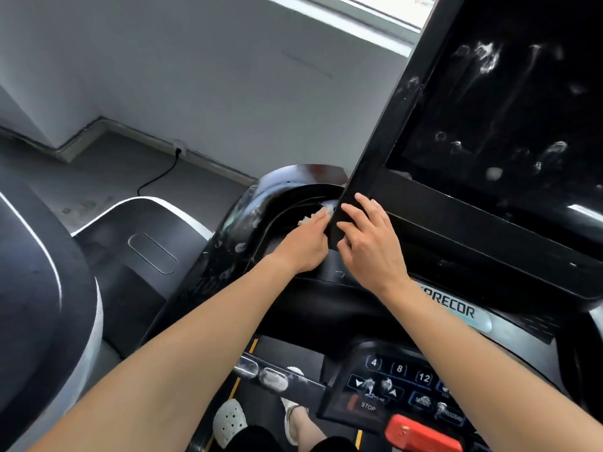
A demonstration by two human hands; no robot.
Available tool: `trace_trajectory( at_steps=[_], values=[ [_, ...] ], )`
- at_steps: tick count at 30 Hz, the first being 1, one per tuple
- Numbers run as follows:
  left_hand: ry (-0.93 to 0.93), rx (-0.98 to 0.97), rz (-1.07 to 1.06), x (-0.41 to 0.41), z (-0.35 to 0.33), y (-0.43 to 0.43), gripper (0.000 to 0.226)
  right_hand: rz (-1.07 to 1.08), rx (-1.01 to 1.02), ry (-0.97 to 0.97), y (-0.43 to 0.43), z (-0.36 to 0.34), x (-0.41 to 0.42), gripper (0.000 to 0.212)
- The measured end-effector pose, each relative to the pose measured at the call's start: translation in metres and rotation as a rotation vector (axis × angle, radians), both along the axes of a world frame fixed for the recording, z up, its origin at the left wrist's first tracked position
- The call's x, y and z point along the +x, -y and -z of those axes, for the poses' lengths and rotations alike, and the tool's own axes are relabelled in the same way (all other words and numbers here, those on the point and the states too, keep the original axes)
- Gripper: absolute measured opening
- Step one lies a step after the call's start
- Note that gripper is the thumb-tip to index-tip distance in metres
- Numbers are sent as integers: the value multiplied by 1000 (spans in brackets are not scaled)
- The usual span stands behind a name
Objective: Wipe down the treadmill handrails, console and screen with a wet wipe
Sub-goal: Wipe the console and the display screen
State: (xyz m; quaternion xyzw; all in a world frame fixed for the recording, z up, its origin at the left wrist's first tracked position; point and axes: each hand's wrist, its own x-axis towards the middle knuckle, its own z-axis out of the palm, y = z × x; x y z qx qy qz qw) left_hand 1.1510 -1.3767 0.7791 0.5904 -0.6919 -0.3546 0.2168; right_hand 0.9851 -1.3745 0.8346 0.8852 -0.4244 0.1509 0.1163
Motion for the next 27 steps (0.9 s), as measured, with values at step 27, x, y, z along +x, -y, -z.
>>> trace_trajectory(
  at_steps=[27],
  values=[
    [130, -89, 134, 37, -1, -107, 61, 273, 386, 199, -61, 20, 6, 35]
  ],
)
